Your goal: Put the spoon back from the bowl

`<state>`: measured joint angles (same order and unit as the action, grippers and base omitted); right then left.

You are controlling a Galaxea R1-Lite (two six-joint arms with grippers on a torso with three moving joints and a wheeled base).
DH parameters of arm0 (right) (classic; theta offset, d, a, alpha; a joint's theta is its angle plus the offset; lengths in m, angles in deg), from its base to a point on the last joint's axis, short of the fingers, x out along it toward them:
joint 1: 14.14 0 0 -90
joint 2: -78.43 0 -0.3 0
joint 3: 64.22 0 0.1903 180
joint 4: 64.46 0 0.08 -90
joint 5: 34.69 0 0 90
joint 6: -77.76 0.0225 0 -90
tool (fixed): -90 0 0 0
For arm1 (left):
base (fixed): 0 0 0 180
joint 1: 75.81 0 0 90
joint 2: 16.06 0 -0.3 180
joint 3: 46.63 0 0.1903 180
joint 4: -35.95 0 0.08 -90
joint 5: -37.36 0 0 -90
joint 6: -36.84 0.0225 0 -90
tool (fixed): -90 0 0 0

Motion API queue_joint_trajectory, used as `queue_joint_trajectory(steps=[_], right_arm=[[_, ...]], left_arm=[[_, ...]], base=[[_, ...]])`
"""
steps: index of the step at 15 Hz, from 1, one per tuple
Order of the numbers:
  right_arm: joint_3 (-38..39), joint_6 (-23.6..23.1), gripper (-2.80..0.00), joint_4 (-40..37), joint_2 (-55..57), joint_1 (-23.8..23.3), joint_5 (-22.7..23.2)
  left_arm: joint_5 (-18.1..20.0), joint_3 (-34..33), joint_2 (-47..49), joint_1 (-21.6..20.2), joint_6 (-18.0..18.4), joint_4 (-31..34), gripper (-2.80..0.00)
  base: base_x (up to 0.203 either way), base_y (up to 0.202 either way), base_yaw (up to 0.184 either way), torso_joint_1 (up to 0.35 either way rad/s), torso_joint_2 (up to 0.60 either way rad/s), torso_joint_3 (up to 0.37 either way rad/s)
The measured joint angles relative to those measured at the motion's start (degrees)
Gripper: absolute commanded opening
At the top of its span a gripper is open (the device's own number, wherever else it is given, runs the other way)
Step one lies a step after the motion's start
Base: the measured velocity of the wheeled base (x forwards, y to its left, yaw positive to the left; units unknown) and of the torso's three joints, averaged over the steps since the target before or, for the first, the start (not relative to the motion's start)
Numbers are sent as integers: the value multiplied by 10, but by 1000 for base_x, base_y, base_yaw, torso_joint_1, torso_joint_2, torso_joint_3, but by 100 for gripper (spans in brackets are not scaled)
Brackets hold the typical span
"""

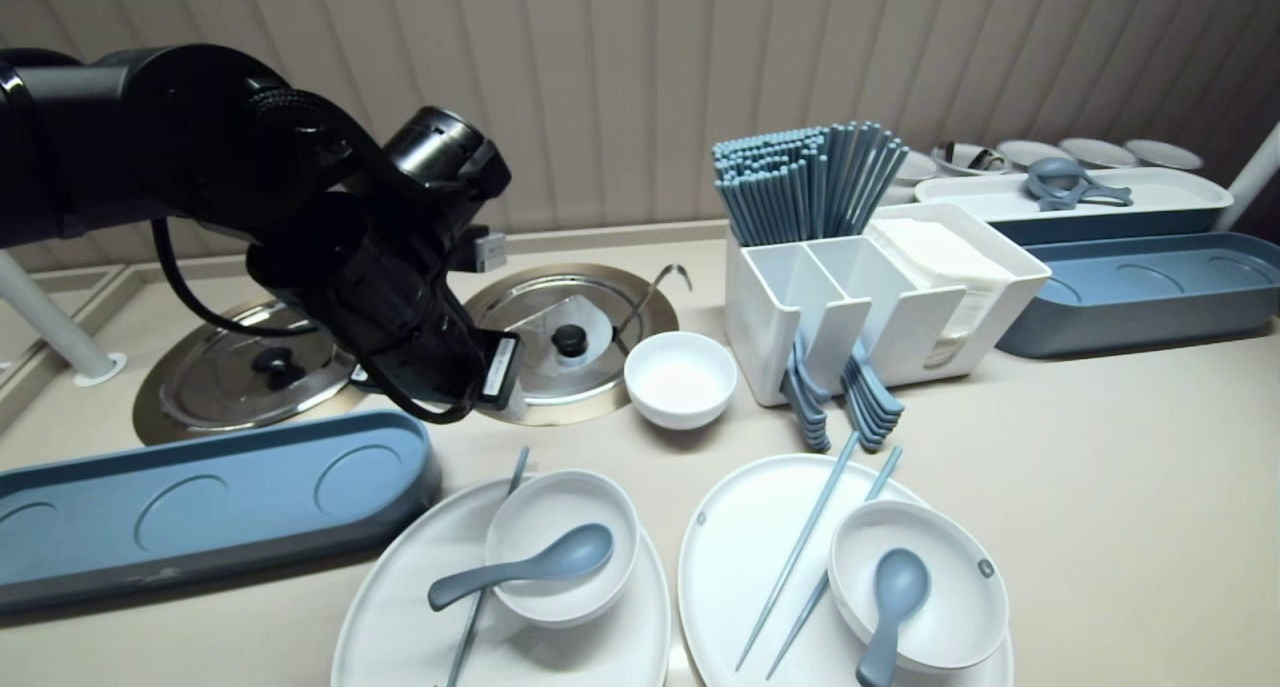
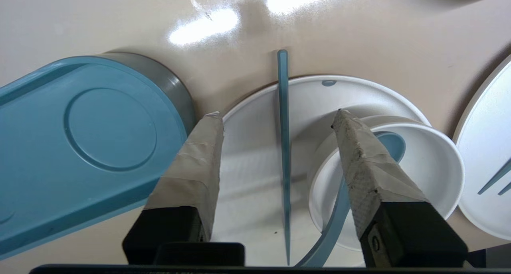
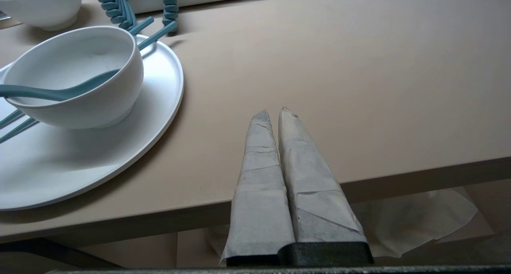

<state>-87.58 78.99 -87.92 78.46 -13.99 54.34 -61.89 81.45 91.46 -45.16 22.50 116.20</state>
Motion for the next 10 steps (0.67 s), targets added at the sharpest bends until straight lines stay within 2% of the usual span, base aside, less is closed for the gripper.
queue_joint_trajectory(steps=[10], right_arm=[[0, 0, -280, 0, 0, 0, 0]], left_arm=[[-3, -1, -9, 0, -6, -1, -280]], base=[[0, 0, 0, 0, 0, 0]])
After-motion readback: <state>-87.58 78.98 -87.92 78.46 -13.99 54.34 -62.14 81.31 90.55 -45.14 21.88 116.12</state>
